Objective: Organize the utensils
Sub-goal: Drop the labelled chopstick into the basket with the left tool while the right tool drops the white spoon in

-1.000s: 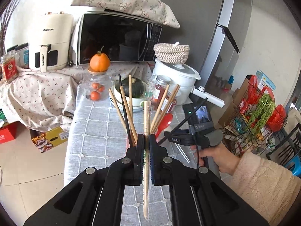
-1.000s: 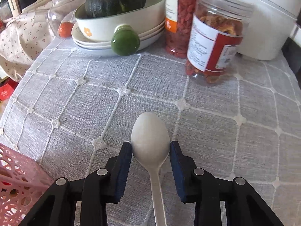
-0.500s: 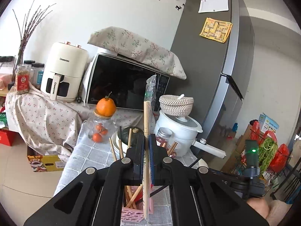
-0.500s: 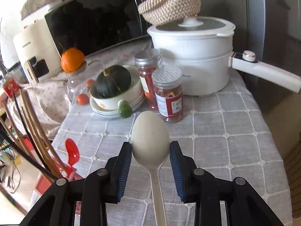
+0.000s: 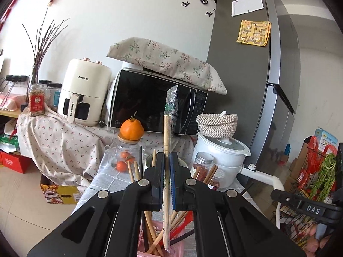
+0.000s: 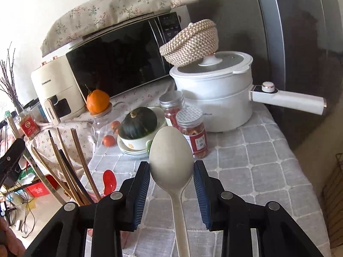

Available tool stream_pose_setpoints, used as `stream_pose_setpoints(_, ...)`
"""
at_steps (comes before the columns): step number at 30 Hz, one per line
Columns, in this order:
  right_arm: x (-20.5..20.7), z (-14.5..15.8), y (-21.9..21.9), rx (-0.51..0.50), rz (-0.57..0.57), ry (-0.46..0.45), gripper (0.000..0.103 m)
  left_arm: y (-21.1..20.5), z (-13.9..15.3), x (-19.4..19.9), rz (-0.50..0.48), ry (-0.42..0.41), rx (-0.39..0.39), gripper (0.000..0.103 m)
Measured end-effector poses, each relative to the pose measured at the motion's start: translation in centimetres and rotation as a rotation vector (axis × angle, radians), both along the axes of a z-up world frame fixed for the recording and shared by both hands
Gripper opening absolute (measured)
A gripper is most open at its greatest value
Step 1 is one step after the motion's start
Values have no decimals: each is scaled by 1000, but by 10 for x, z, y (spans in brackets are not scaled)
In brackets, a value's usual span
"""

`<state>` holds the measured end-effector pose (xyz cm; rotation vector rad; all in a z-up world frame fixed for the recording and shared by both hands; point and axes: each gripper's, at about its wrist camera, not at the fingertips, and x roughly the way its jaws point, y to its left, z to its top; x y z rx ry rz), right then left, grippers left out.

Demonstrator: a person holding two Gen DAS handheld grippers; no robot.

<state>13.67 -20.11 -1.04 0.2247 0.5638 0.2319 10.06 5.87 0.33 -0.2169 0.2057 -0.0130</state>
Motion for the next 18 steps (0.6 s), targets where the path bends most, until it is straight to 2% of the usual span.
stream_pose_setpoints(5,-6,4,-5,24,-30,-35,37,-7,-15,9,13,38,21,4)
stream_pose_setpoints(10,-17,17,-4,75,-50,-99,37,-3,-21,18,-35,140,5,8)
stream_pose_setpoints(13,-26,29,2,108,-58,-147,37,4,-16,16,-81,192,-20,19)
stream_pose_setpoints(14,-28,33,6,122,-59,-159,37,7,-14,15,-110,207,-27,33)
stream_pose_setpoints(15,-31,37,11,135,-58,-170,37,9,-11,14,-119,221,-24,41)
stream_pose_setpoints(18,-37,46,29,157,-53,-207,37,21,-3,8,-126,254,-19,42)
